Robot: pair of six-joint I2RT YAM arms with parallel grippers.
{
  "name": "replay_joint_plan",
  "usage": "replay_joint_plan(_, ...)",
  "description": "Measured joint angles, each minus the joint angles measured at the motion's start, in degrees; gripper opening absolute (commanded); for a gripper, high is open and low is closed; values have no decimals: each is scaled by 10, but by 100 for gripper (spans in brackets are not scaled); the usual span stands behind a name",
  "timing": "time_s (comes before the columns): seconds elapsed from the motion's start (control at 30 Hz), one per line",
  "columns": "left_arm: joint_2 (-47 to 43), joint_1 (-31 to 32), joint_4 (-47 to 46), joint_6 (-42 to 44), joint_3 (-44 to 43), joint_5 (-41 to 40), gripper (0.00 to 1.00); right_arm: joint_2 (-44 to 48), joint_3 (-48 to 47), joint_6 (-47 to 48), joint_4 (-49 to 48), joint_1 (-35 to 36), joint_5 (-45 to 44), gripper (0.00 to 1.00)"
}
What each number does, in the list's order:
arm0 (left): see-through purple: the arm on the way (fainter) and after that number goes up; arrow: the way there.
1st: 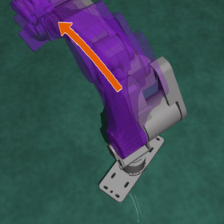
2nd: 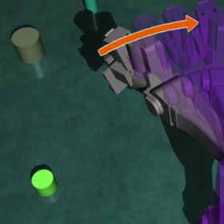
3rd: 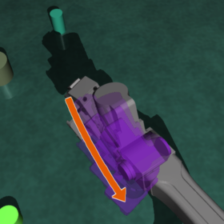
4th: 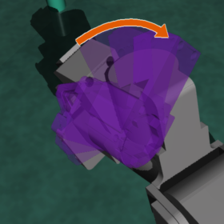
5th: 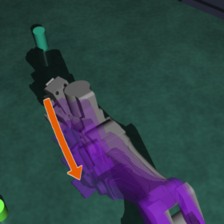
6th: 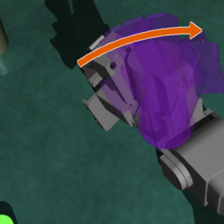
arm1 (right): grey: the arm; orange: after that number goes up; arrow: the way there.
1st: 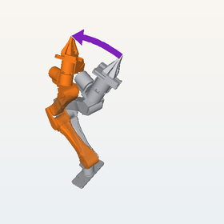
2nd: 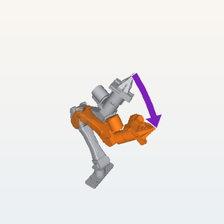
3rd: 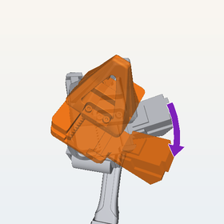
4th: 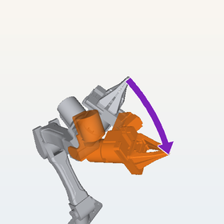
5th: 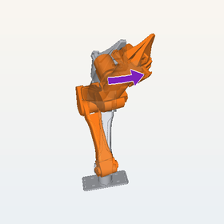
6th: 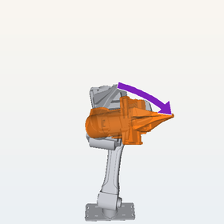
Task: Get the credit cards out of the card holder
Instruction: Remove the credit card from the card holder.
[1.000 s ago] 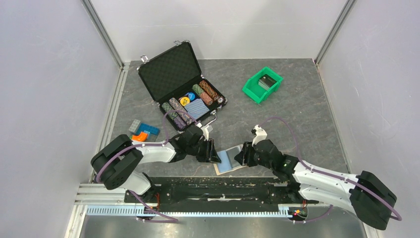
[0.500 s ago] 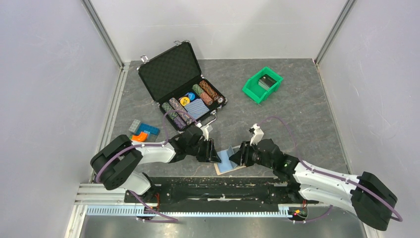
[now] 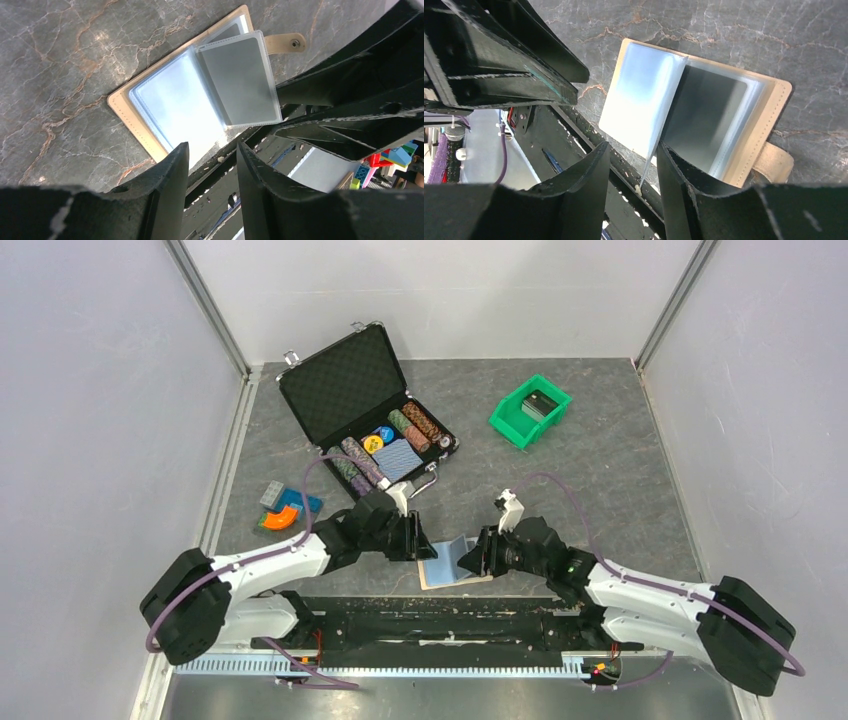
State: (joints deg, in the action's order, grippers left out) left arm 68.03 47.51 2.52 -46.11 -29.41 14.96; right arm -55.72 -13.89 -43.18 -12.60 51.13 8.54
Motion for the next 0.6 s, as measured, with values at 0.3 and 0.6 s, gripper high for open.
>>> replay_joint_plan(0.3,-3,0,40,0,-1,-28,47,-39,-12,-11,-54,1,37,45)
replay_joint_plan(0.6,-38,0,108,0,-17,-80,48,-108,-12,-44,-135,10,72,47)
